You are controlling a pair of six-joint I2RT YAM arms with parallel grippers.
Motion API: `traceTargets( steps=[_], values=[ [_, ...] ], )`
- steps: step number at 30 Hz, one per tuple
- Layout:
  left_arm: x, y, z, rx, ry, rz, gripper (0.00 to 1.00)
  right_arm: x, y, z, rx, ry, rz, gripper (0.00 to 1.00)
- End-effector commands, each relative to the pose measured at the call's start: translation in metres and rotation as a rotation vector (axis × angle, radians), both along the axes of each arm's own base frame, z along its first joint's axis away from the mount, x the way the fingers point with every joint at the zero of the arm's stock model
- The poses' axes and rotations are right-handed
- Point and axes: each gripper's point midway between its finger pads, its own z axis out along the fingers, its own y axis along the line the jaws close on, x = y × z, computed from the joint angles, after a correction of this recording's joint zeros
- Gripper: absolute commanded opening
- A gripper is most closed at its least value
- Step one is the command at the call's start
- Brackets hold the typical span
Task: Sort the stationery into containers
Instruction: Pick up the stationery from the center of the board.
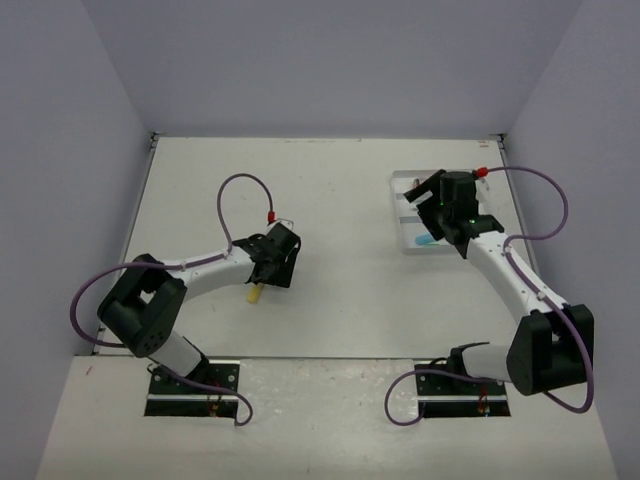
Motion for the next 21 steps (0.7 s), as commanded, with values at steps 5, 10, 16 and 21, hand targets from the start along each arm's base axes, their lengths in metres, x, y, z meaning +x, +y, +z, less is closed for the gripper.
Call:
traceTargets(
  steps=[5, 10, 16, 21],
  values=[
    [0.004, 0.013, -0.020, -0.007, 0.007, 0.099, 0.54, -0.030, 0.074, 0.009, 0.001, -0.118, 0.350, 0.85],
    [0.004, 0.007, -0.029, -0.042, 0.020, 0.100, 0.17, -0.053, 0.109, 0.008, 0.055, -0.155, 0.524, 0.82],
    [0.016, -0.028, -0.008, -0.225, -0.015, 0.073, 0.00, -0.111, 0.169, -0.005, 0.186, -0.319, 0.952, 0.83],
    [0.036, -0.062, 0.063, -0.502, -0.171, 0.112, 0.00, -0.154, 0.222, -0.028, 0.203, -0.297, 1.177, 0.92]
  ],
)
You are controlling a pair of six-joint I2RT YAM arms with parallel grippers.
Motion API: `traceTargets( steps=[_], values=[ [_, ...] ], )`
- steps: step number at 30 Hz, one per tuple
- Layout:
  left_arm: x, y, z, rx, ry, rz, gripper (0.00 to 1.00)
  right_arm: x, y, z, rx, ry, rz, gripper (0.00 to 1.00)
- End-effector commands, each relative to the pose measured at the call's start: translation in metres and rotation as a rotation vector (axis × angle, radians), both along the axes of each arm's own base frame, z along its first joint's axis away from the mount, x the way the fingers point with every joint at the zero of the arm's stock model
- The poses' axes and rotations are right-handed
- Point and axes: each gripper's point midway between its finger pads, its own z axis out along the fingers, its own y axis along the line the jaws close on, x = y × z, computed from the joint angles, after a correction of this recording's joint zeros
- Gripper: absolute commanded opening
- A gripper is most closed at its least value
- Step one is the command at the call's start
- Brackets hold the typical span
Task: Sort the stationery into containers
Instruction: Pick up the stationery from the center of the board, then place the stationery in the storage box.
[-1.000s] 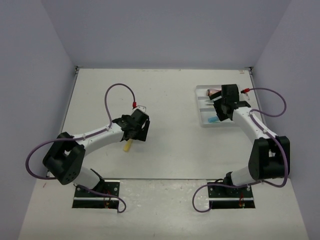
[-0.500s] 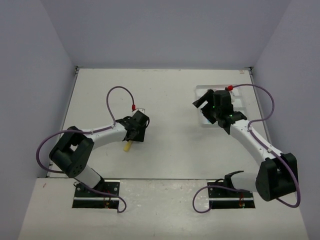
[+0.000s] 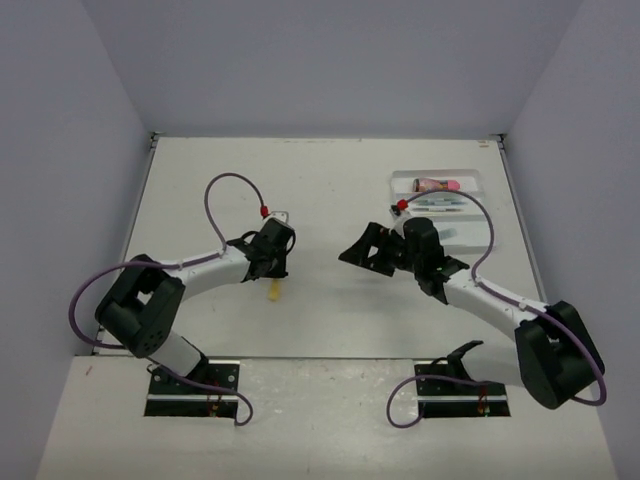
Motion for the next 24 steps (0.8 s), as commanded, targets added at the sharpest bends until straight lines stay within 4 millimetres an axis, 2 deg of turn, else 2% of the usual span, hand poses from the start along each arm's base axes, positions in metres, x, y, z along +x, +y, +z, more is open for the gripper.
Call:
traceTargets(
  steps=[1, 3, 6, 11, 13, 14, 16, 19, 21, 22, 23, 24],
  values=[
    [0.021, -0.046, 0.079, -0.346, -0.178, 0.030, 0.00, -0.036, 0.066, 0.021, 0.091, -0.166, 0.295, 0.92],
    [0.021, -0.056, 0.100, -0.419, -0.198, 0.014, 0.00, -0.040, 0.079, 0.020, 0.087, -0.163, 0.308, 0.92],
    [0.017, -0.072, 0.125, -0.515, -0.200, -0.024, 0.00, -0.030, 0.096, 0.025, 0.072, -0.173, 0.275, 0.85],
    [0.005, -0.089, 0.142, -0.607, -0.190, -0.084, 0.00, -0.006, 0.113, 0.046, 0.103, -0.205, 0.227, 0.76],
    [0.002, -0.094, 0.145, -0.622, -0.191, -0.098, 0.00, 0.000, 0.121, 0.046, 0.106, -0.203, 0.234, 0.68],
    [0.000, -0.096, 0.146, -0.629, -0.186, -0.101, 0.00, 0.003, 0.123, 0.046, 0.103, -0.200, 0.230, 0.57],
    [-0.003, -0.100, 0.146, -0.645, -0.179, -0.115, 0.00, 0.011, 0.127, 0.046, 0.090, -0.193, 0.211, 0.49],
    [-0.003, -0.101, 0.149, -0.655, -0.189, -0.111, 0.00, 0.018, 0.132, 0.034, 0.064, -0.153, 0.203, 0.19],
    [0.000, -0.097, 0.153, -0.646, -0.220, -0.098, 0.06, 0.020, 0.130, 0.030, 0.059, -0.128, 0.189, 0.03],
    [0.003, -0.095, 0.156, -0.638, -0.238, -0.091, 0.27, 0.021, 0.127, 0.027, 0.056, -0.114, 0.173, 0.00],
    [0.007, -0.091, 0.158, -0.619, -0.255, -0.080, 0.57, 0.023, 0.121, 0.023, 0.051, -0.095, 0.142, 0.00],
    [0.012, -0.086, 0.162, -0.585, -0.273, -0.062, 0.81, 0.027, 0.111, 0.020, 0.045, -0.070, 0.099, 0.00]
  ],
)
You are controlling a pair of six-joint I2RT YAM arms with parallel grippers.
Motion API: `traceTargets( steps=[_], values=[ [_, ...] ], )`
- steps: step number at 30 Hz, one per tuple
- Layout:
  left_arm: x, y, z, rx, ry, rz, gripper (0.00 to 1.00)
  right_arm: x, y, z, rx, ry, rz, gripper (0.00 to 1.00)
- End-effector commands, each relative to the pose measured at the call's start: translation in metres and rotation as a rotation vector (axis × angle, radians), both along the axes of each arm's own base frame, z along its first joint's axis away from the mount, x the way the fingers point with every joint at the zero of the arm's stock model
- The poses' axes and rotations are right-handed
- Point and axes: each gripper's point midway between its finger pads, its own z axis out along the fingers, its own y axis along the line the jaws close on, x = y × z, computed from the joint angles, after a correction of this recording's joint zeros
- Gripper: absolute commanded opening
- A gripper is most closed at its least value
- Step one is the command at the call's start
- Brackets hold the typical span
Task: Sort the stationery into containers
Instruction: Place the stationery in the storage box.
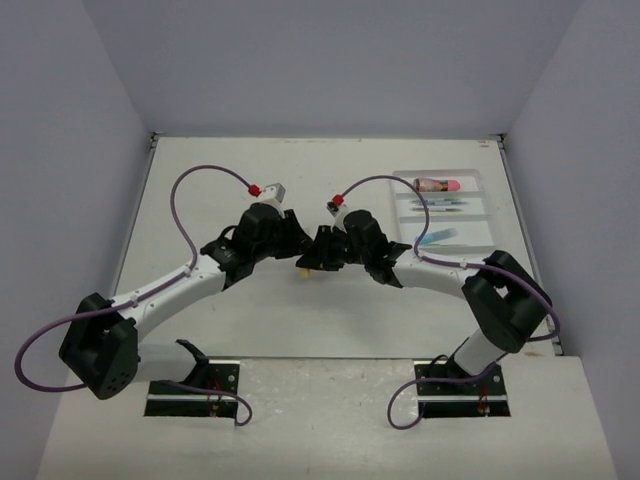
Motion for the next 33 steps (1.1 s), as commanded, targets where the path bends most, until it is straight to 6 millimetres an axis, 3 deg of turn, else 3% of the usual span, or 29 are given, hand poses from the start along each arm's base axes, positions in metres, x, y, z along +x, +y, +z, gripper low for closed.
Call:
traceTargets(
  steps=[1, 2, 4, 7, 8, 9, 12, 14, 17, 19, 21, 26, 30, 33],
  values=[
    [0.006, -0.004, 0.039, -0.012, -0.088, 0.013, 1.00, 0.035, -0.018, 0.017, 0.032, 0.005, -0.189, 0.00],
    [0.010, 0.007, 0.041, 0.041, -0.092, 0.053, 1.00, 0.042, -0.036, 0.010, 0.004, 0.055, -0.277, 0.00],
    [0.011, 0.034, 0.043, 0.151, -0.093, 0.137, 1.00, 0.072, -0.096, -0.006, -0.050, 0.139, -0.538, 0.00],
    [0.014, 0.071, 0.064, 0.229, -0.164, 0.275, 1.00, 0.076, -0.166, -0.019, -0.078, 0.270, -0.854, 0.00],
    [0.013, 0.080, 0.065, 0.251, -0.181, 0.299, 1.00, 0.081, -0.190, -0.015, -0.063, 0.277, -0.969, 0.00],
    [0.013, 0.085, 0.066, 0.259, -0.194, 0.314, 1.00, 0.083, -0.206, -0.017, -0.067, 0.289, -1.043, 0.00],
    [0.008, 0.095, 0.069, 0.268, -0.216, 0.329, 1.00, 0.090, -0.246, 0.006, -0.045, 0.267, -1.259, 0.00],
    [0.007, 0.095, 0.065, 0.281, -0.202, 0.321, 1.00, 0.092, -0.277, 0.009, -0.063, 0.263, -1.410, 0.08],
    [0.003, 0.092, 0.054, 0.300, -0.168, 0.282, 1.00, 0.113, -0.324, 0.004, -0.078, 0.289, -1.551, 0.06],
    [0.000, 0.092, 0.052, 0.304, -0.164, 0.270, 1.00, 0.124, -0.338, 0.001, -0.077, 0.328, -1.555, 0.00],
    [-0.001, 0.095, 0.051, 0.321, -0.166, 0.270, 1.00, 0.135, -0.349, -0.016, -0.126, 0.377, -1.553, 0.00],
    [-0.002, 0.103, 0.055, 0.349, -0.182, 0.287, 1.00, 0.149, -0.356, -0.036, -0.196, 0.436, -1.526, 0.03],
    [-0.001, 0.105, 0.055, 0.359, -0.189, 0.293, 1.00, 0.151, -0.351, -0.037, -0.206, 0.440, -1.488, 0.25],
    [0.005, 0.109, 0.043, 0.403, -0.169, 0.312, 1.00, 0.148, -0.353, -0.024, -0.181, 0.408, -1.496, 0.63]
  ],
)
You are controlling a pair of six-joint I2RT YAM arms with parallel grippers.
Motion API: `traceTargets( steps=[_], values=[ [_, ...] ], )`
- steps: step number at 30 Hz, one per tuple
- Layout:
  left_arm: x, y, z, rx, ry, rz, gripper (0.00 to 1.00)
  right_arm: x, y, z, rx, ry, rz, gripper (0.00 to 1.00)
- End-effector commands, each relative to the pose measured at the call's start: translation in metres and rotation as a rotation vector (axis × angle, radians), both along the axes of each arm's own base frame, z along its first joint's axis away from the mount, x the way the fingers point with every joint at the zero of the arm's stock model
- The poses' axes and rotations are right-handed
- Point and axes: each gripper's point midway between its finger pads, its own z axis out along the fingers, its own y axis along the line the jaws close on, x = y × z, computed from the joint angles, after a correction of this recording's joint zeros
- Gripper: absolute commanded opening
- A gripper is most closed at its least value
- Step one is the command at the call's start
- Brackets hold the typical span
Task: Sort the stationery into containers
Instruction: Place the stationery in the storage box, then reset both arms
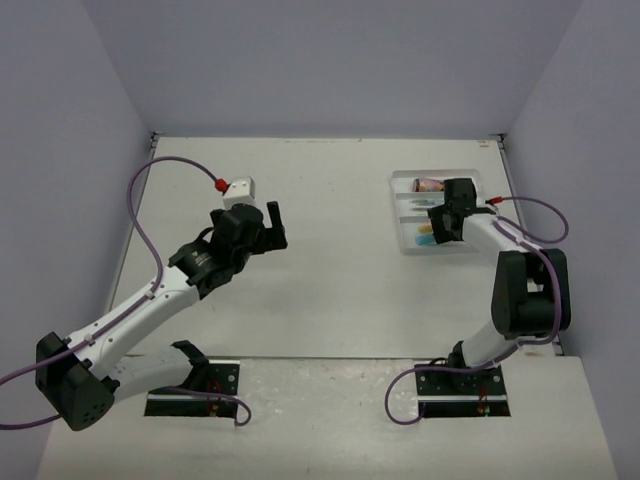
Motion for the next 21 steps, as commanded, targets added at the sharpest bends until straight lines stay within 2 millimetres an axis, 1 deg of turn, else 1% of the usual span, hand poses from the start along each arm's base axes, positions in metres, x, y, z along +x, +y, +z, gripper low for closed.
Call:
traceTargets(
  steps=[1, 2, 4, 6, 8, 9, 10, 11, 13, 16, 17, 18, 20, 21],
  values=[
    [0.010, 0.016, -0.012, 0.077, 0.005, 0.064, 1.00, 0.006, -0.003, 0.038, -0.021, -0.089, 0.003, 0.73],
    [0.013, 0.017, -0.017, 0.081, 0.017, 0.079, 1.00, 0.004, -0.004, 0.044, -0.026, -0.102, 0.003, 0.78],
    [0.020, 0.017, -0.026, 0.081, 0.034, 0.098, 1.00, 0.002, -0.004, 0.062, -0.031, -0.141, 0.008, 0.83],
    [0.024, 0.018, -0.028, 0.061, 0.034, 0.123, 1.00, -0.001, -0.005, 0.079, -0.045, -0.175, 0.023, 0.88],
    [0.028, 0.025, -0.024, 0.053, 0.018, 0.172, 1.00, -0.002, -0.003, 0.101, -0.087, -0.236, 0.092, 0.90],
    [0.030, 0.031, -0.019, 0.060, 0.003, 0.205, 1.00, -0.001, -0.001, 0.119, -0.138, -0.295, 0.164, 0.95],
    [0.030, 0.033, -0.015, 0.061, -0.001, 0.210, 1.00, -0.004, 0.003, 0.134, -0.138, -0.337, 0.185, 0.96],
    [0.030, 0.040, -0.007, 0.080, -0.024, 0.234, 1.00, -0.005, 0.010, 0.147, -0.233, -0.381, 0.295, 0.98],
    [0.030, 0.056, 0.014, 0.149, -0.072, 0.264, 1.00, -0.023, 0.013, 0.191, -0.464, -0.466, 0.465, 0.99],
    [0.022, 0.074, 0.033, 0.210, -0.083, 0.301, 1.00, -0.052, 0.024, 0.229, -0.664, -0.540, 0.619, 0.99],
    [0.020, 0.077, 0.036, 0.227, -0.081, 0.297, 1.00, -0.053, 0.029, 0.231, -0.663, -0.549, 0.633, 0.99],
    [0.013, 0.080, 0.037, 0.244, -0.062, 0.286, 1.00, -0.069, 0.026, 0.245, -0.718, -0.569, 0.666, 0.99],
    [0.006, 0.088, 0.050, 0.252, -0.070, 0.295, 1.00, -0.093, 0.024, 0.255, -0.743, -0.579, 0.708, 0.99],
    [0.001, 0.093, 0.053, 0.264, -0.076, 0.302, 1.00, -0.105, 0.021, 0.258, -0.754, -0.584, 0.715, 0.99]
  ],
)
